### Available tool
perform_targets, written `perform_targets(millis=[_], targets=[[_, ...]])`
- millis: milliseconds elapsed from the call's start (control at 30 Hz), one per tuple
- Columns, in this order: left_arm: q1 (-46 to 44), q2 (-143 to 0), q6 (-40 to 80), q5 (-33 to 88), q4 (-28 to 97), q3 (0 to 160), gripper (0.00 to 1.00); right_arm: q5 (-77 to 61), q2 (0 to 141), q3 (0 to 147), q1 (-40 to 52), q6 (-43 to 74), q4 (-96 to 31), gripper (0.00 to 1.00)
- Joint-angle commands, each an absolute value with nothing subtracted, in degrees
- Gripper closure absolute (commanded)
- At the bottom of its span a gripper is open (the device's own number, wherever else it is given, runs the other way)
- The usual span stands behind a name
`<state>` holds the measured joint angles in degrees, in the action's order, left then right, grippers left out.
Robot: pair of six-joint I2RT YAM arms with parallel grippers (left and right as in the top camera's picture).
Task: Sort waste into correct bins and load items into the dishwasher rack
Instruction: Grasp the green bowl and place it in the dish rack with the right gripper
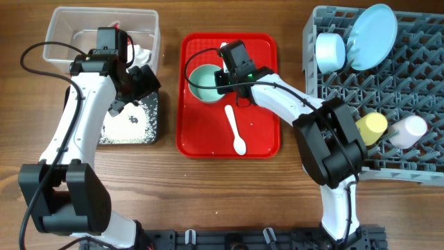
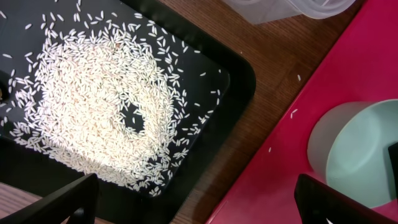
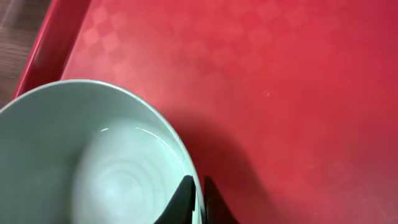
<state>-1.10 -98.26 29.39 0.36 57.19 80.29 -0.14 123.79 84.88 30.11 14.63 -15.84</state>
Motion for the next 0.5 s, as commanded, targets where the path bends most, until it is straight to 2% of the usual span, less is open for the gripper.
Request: perform_targets(millis=[0, 100, 267, 367, 467], targets=[[-0.8, -98.2, 28.7, 0.6, 57.2, 80.2, 0.0, 4.3, 122.3, 84.9, 29.1, 13.1, -17.8, 0.96], [-0.8, -98.2, 28.7, 0.6, 57.2, 80.2, 0.0, 15.3, 113.5, 84.9, 27.5, 4.6, -22.0, 0.96], [-0.8, -98.2, 28.7, 0.6, 57.2, 80.2, 0.0, 43.8, 96.8, 84.9, 27.4, -4.3, -31.7, 0.96], [-0.8, -98.2, 28.7, 0.6, 57.2, 80.2, 0.0, 57.5, 91.0, 84.9, 27.4, 2.0, -43.6, 0.96], [-0.8, -98.2, 28.7, 0.6, 57.2, 80.2, 0.0, 68.1, 89.7, 84.8, 27.3, 13.5, -61.1, 0.96]])
